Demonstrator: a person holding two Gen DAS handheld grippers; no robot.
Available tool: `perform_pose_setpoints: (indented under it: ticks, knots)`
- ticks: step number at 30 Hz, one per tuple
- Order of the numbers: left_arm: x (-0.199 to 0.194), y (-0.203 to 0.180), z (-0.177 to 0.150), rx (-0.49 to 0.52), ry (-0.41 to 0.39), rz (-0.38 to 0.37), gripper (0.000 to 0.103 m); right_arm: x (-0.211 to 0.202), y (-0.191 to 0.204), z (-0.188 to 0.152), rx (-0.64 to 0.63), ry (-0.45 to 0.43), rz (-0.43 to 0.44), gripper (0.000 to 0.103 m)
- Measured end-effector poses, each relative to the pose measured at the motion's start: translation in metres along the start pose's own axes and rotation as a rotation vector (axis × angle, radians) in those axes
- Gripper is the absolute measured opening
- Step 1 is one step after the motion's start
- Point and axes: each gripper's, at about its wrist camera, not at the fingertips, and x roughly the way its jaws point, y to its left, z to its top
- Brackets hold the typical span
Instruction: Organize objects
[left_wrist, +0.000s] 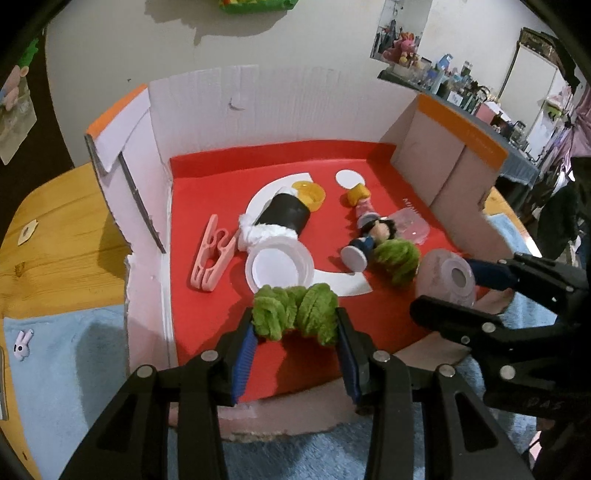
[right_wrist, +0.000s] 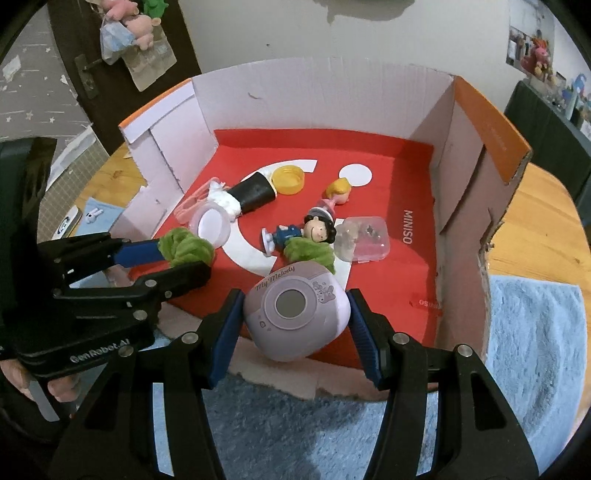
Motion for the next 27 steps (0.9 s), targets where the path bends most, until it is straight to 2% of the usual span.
perform_pose_setpoints:
  ticks: [11,20,22,27]
  knots:
    - [0.007,0.002,0.005,-0.002,-0.011,0.008,0.044,0.016,-0.006,0.004,-0.003,0.017,-0.037,0.054]
    - [0.006,0.001,0.006,-0.001,-0.016,0.018,0.046,0.013,-0.011,0.003,0.004,0.009,-0.049,0.055]
    - [0.004,0.001,0.005,-0.002,-0.018,0.022,0.048,0.012,-0.012,0.003,0.005,0.006,-0.048,0.060]
    - [-0.003,-0.002,0.005,0.001,-0.045,0.029,0.055,0.005,-0.012,0.002,0.000,-0.010,-0.050,0.062]
